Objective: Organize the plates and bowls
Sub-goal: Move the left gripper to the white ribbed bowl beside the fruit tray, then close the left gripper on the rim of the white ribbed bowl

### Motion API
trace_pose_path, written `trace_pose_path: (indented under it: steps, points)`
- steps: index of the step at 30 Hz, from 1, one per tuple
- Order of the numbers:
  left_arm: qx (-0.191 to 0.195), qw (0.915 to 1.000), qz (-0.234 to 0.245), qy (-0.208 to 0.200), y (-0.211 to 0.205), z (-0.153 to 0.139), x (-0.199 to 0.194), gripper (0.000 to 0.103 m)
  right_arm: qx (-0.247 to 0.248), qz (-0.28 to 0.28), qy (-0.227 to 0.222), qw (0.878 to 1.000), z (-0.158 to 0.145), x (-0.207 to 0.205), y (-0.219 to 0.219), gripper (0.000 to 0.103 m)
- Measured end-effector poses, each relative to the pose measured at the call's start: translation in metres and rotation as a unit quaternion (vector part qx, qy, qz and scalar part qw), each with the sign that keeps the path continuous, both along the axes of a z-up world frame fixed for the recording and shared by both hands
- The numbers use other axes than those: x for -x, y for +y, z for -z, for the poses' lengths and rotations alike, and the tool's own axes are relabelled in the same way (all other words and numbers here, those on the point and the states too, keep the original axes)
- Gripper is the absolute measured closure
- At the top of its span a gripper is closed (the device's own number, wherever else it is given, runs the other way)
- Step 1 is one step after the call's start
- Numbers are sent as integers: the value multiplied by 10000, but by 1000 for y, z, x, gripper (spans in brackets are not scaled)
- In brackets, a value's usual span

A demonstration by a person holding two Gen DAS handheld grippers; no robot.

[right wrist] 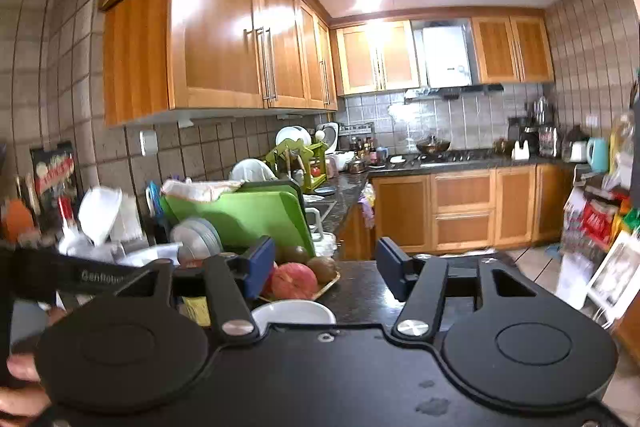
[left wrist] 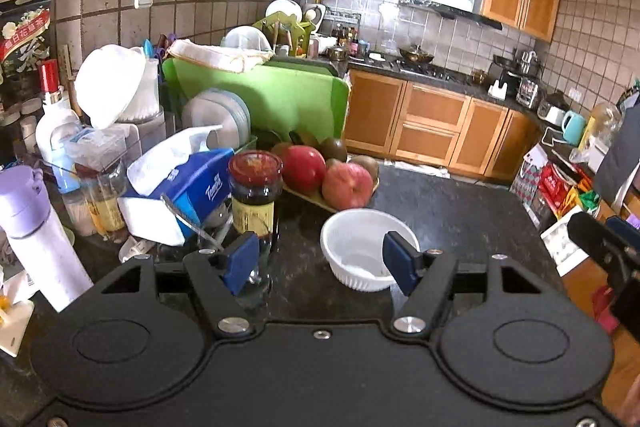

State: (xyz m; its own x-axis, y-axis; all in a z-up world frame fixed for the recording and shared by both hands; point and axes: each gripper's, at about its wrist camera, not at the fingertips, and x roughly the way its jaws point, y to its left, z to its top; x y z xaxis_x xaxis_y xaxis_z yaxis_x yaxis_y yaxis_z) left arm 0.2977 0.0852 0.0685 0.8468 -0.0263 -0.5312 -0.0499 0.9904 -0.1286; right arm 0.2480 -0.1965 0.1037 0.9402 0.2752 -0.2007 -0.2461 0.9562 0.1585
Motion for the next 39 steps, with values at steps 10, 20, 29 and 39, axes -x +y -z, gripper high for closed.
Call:
trace_pose_path:
  steps: [10, 20, 29, 39]
  points:
    - [-368, 9990, 266, -52, -10, -2, -35, 15, 501, -66, 653, 9966, 9, -77, 21, 38]
    - [-475, 9966, 161, 655, -12, 17, -92, 31, 936, -456, 2330, 9669, 50, -165, 37, 41]
    - [-454, 9880, 217, 1460, -15, 50, -142, 46, 1118, -644, 3011, 9448, 82, -224, 50, 42]
    - [-421, 9790, 522, 1926, -15, 68, -163, 54, 951, -768, 3523, 9279, 106, -251, 50, 56]
